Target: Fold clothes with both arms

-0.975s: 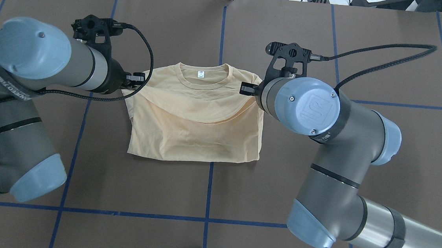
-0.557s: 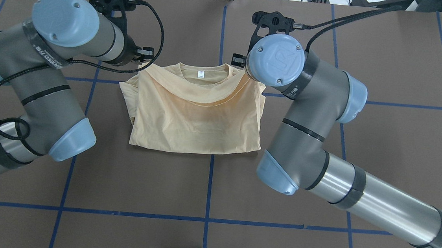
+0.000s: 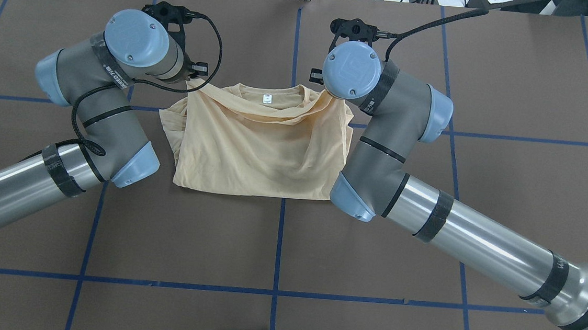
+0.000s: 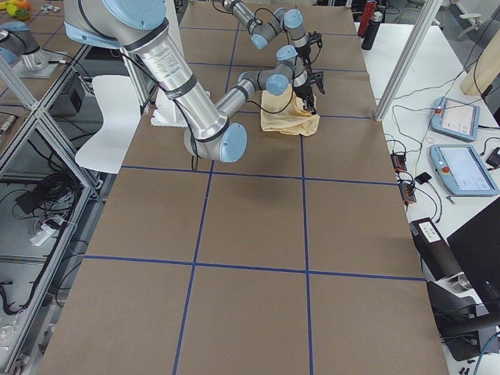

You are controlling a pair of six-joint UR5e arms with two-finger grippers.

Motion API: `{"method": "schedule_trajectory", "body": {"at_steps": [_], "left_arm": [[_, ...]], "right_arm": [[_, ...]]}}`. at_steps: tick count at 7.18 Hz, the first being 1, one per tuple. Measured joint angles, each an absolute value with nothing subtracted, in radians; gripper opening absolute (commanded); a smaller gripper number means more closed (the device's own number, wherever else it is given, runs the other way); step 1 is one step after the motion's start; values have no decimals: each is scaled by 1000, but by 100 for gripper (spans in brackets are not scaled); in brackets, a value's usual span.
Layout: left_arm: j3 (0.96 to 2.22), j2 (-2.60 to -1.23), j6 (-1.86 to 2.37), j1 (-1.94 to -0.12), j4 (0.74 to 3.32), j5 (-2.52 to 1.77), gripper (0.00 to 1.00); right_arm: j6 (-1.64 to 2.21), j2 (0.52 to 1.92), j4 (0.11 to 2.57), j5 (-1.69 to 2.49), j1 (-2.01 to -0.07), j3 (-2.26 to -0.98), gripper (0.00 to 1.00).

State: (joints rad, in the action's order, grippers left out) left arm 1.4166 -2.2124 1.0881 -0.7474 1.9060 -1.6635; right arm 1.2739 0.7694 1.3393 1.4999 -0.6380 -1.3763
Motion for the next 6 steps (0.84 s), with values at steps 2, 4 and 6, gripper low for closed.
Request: {"method": "schedule_trajectory", "body": {"at_steps": [2,4,6], "left_arm": [[1386,-2206,1005,-754,1933,-1662,0],[1390,-2194,981,-759,1937,-1663,0],[1402,-2184,962,-764,1938,-1664,99]], "right_arm": [[1245,782,1324,1517,-652,-1361,0],[1223,792,1322,1528,-670,-1360,0],[1215,794,1322,1543,-682,-1359,99]]}}
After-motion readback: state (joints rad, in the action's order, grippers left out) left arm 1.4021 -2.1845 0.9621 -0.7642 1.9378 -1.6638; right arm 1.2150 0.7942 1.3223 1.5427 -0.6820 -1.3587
